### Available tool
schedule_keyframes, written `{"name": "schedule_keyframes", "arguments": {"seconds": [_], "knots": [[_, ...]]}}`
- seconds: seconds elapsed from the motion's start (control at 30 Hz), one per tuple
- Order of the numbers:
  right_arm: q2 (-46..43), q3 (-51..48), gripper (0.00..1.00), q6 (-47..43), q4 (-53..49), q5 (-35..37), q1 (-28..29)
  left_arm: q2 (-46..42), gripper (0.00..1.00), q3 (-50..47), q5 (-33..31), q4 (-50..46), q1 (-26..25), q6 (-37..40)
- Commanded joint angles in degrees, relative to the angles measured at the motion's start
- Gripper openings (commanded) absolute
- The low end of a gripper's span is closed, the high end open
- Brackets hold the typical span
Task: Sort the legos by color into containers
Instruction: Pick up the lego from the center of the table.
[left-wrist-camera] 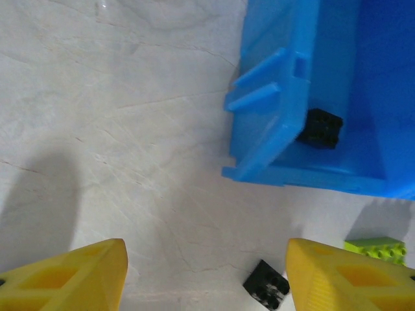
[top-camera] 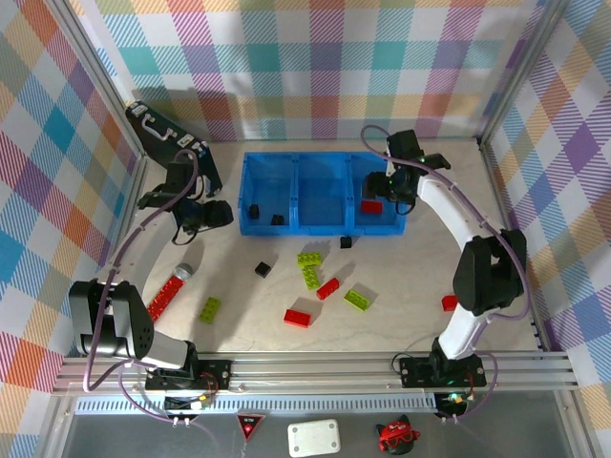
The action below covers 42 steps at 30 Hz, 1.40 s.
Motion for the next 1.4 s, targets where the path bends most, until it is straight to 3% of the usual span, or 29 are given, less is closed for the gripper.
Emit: {"name": "schedule_keyframes", "arguments": {"seconds": [0.0,0.57,0.87,1.17,1.37], "knots": [[-3.3,-3.0,0.79,1.6,0.2,-2.5,0.6,0.1,0.64,1.6,-1.2,-3.0,-2.0,-3.7],[-9.5,-12.0,0.79,2.0,1.9,-4.6,0.7,1.9,0.66,-6.2,-1.1,-1.3,-17.8,-5.4],[-10.6,-13.0,0.79,1.5,1.5,-5.1,0.7,7.6,0.66,-7.6,-2.3,0.7,-22.0,-2.1],[-11.5,-12.8,0.79,1.1,0.8,-5.0,0.7,16.4,0.66,-5.8,-8.7,1.3,-25.3,-0.1],[-11.7,-13.2,0.79,1.0,0.5,-4.8,0.7,18.2,0.62,-5.9,-9.4,1.3,-26.7,-0.2]]}}
